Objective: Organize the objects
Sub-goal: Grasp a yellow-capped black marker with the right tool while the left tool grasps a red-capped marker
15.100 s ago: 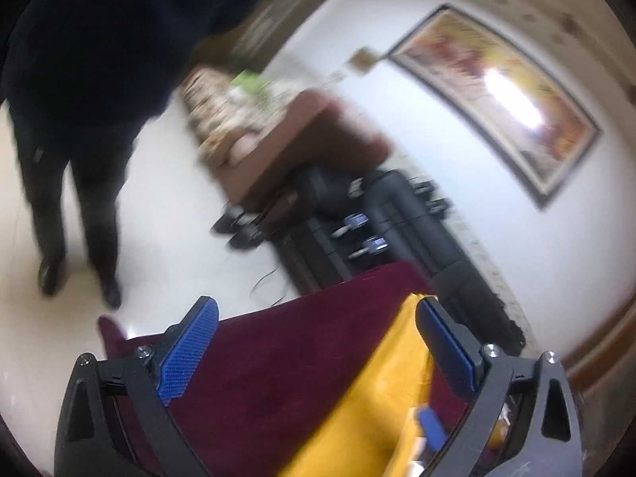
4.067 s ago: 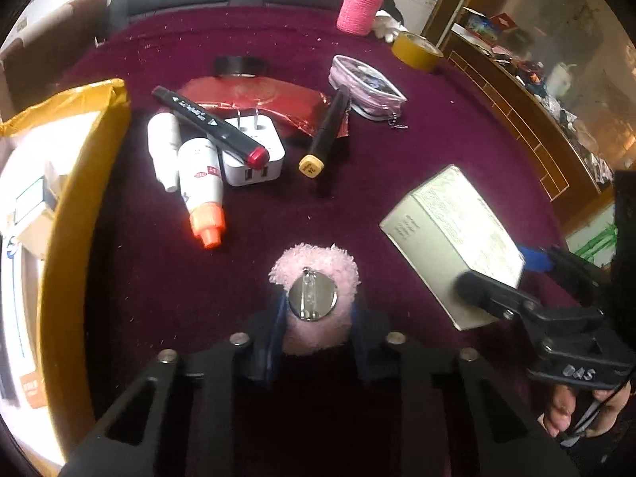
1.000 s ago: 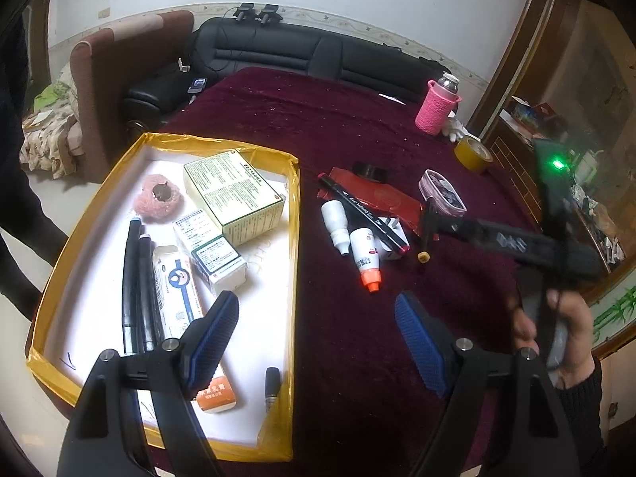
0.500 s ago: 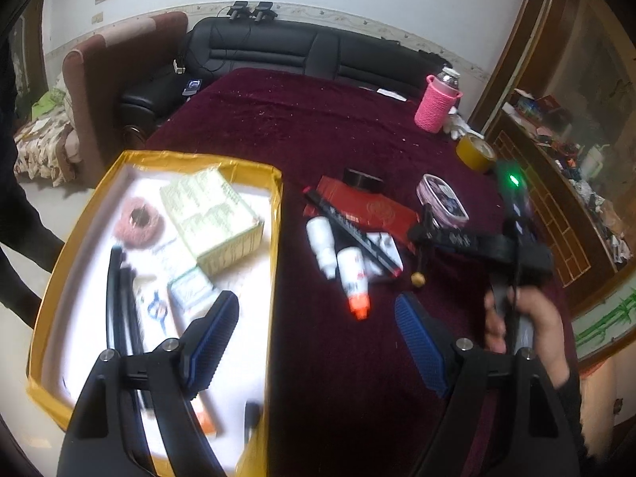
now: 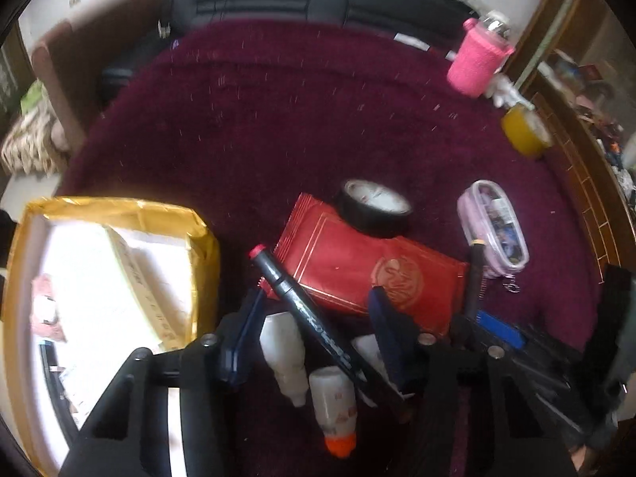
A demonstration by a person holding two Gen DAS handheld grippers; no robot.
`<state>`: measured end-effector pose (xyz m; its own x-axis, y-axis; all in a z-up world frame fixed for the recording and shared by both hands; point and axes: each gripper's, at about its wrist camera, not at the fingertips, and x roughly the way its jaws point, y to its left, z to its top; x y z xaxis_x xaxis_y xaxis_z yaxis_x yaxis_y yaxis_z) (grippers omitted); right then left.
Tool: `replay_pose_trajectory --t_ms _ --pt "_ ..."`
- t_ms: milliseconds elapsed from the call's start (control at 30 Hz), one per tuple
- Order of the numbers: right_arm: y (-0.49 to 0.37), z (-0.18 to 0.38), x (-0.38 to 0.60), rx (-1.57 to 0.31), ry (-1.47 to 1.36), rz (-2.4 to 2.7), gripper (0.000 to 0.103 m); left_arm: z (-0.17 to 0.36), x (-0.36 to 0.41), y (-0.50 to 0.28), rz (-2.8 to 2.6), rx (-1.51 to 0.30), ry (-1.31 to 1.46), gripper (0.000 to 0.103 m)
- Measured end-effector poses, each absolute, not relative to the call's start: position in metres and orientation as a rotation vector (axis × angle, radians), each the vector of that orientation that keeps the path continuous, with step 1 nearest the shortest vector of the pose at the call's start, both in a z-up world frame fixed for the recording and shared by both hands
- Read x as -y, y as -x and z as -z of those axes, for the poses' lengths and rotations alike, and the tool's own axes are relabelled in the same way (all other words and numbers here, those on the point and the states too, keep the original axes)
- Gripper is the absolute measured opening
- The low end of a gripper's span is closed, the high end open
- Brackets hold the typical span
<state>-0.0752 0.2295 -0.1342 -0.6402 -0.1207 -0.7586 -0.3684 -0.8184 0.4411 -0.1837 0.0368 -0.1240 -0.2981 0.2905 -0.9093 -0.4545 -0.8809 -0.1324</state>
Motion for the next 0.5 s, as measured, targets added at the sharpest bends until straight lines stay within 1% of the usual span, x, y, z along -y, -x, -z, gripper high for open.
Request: replay_pose_trajectory --t_ms 33,167,233,267,333,500 --pt "0.075 0.134 -0.229 -0.876 1.255 -2.575 0.032 0.128 -0.037 0.186 -2.200 -0.197 1.517 0.048" --pt "0.077 0.134 -0.226 -0.860 1.272 -2.575 0.032 0.137 -0.036 0.186 -2.186 -0.174 1.551 0.026" --pt "0.079 0.136 -0.223 -0.858 1.296 -2.566 0.032 0.139 -0.035 0.182 -2.176 -0.164 1.545 0.023" --pt "0.079 0.136 -0.223 -0.859 1.296 -2.565 0.032 0.137 -0.035 0.180 -2.180 -0.168 1.537 0.019" --pt "0.079 0.136 -0.224 -0.859 1.296 -2.569 0.031 0.135 -0.033 0.175 -2.163 -0.155 1.523 0.014" --pt "0.079 0.136 -0.224 -0.850 1.304 -2.579 0.027 0.134 -0.027 0.161 -2.146 -0.121 1.487 0.014"
